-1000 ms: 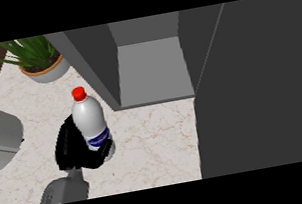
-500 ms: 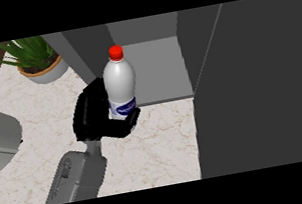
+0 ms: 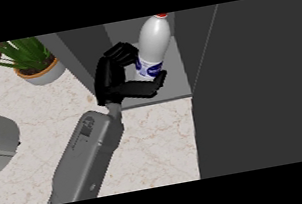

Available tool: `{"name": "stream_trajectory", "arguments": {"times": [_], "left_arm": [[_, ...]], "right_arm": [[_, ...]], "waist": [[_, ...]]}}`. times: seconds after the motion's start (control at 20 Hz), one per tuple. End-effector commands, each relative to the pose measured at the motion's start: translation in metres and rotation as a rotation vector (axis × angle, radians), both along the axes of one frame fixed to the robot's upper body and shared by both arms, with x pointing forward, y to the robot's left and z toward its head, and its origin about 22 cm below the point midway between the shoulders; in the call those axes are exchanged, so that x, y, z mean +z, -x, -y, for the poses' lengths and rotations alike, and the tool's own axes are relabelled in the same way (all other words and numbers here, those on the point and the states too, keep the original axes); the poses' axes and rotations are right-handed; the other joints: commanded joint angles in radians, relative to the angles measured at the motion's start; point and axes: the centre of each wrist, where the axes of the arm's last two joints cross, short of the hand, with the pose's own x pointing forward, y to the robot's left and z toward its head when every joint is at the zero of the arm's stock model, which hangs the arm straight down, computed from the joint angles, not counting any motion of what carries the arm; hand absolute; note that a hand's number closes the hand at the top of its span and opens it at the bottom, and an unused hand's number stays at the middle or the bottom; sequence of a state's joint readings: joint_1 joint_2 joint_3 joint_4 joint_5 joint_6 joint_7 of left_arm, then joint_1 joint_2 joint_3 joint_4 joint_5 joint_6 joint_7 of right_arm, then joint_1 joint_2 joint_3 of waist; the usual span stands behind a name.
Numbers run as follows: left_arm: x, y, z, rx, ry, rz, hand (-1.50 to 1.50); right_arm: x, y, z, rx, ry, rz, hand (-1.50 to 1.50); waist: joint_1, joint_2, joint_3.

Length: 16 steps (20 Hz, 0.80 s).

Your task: Pick up the bottled water, place it into the cabinet and close the cabinet

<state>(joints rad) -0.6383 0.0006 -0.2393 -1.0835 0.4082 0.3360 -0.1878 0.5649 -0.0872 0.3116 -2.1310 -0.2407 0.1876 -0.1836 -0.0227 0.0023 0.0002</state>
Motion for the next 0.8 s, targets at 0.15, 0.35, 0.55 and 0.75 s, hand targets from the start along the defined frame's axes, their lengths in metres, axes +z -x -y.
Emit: {"name": "stream_trajectory", "arguments": {"times": [0.15,0.35,0.55,0.75], "left_arm": [[0.02,-0.03,0.026,0.067,-0.111,0.031,1.5],[0.025,-0.059,0.021,0.115,-0.154,0.021,1.5],[0.036,-0.071,0.027,0.171,-0.21,0.005,1.5],[0.018,-0.076,0.02,0.211,-0.302,0.006,1.5]], "right_arm": [[0.008,0.002,-0.003,0.005,-0.01,0.016,-1.5],[-0.01,-0.006,0.015,0.002,-0.021,0.015,-1.5],[-0.011,-0.005,0.002,0.012,-0.031,-0.007,-1.5],[-0.003,-0.003,0.011,0.008,-0.008,0.004,-1.5]], "waist": [[-0.002,0.0,0.0],[-0.01,0.006,0.0],[-0.013,0.007,0.0],[-0.023,0.011,0.0]]}}
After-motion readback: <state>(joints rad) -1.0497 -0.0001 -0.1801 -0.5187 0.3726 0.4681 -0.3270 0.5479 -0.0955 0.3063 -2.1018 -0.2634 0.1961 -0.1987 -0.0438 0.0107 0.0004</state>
